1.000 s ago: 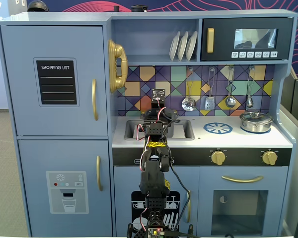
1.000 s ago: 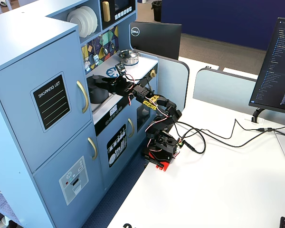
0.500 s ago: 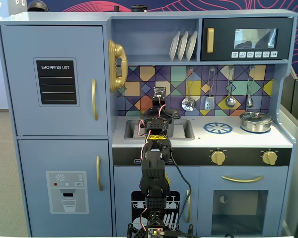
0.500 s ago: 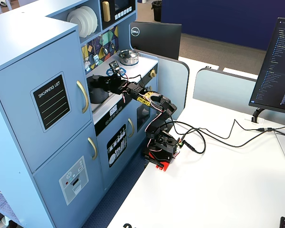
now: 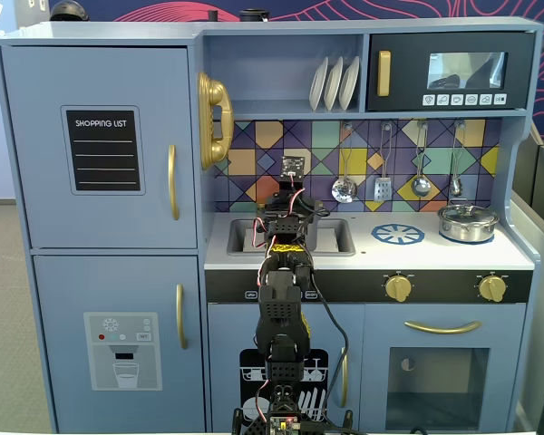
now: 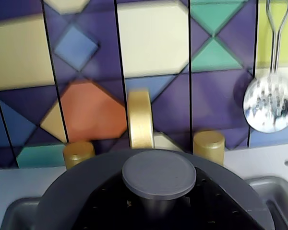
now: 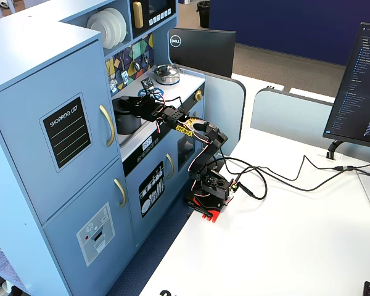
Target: Take off the lid from the gray recipient and place it on the counter
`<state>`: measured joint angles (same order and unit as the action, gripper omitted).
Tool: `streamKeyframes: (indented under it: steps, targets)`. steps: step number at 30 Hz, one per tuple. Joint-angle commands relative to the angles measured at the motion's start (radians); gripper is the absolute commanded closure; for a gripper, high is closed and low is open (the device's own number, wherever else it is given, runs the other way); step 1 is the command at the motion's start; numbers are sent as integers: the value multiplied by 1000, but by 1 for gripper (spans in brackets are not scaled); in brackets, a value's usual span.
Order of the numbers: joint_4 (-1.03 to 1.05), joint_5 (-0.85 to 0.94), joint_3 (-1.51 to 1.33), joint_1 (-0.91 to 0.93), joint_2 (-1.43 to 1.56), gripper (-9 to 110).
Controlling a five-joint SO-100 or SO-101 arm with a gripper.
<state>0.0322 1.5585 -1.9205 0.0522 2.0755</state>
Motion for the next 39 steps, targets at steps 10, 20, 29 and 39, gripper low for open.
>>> streamKeyframes:
  steps: [10, 20, 29, 39]
  targets:
    - [86, 34, 193, 83, 97, 102]
    - [178, 8, 183, 314, 150, 102]
    - [64, 18, 75, 486, 35, 102]
    - [-89, 25, 6, 528, -112, 102]
